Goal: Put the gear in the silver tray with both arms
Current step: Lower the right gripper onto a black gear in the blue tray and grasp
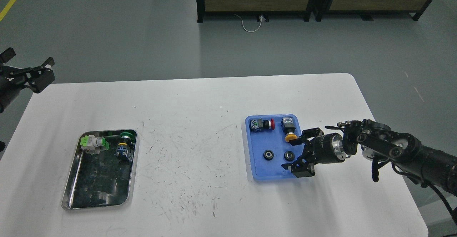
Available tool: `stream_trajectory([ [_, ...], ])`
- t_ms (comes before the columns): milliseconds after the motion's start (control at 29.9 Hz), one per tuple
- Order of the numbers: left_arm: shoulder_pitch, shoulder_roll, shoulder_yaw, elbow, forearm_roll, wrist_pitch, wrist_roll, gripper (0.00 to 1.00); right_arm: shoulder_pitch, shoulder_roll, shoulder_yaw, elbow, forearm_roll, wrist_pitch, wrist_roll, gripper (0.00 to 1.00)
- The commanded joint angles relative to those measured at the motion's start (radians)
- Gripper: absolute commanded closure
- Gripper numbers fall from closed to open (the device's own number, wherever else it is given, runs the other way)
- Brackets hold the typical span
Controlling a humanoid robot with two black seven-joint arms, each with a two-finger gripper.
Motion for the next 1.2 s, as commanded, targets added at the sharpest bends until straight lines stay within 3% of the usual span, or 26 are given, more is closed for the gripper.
stream_trajectory([
  [0,0.007,0.002,0.000,0.000,0.000,0.000,-0.001,0.00,-0.002,0.001,0.000,-0.003,-0.002,0.000,0.000,0.10],
  [601,0.013,0.007,0.000,0.000,0.000,0.000,-0.003,0.00,-0.009,0.001,0.005,-0.032,-0.003,0.000,0.000,0.18],
  [1169,0.018,0.008,0.000,0.000,0.000,0.002,-0.003,0.00,-0.009,0.008,0.006,-0.039,-0.020,0.000,-0.006,0.41],
])
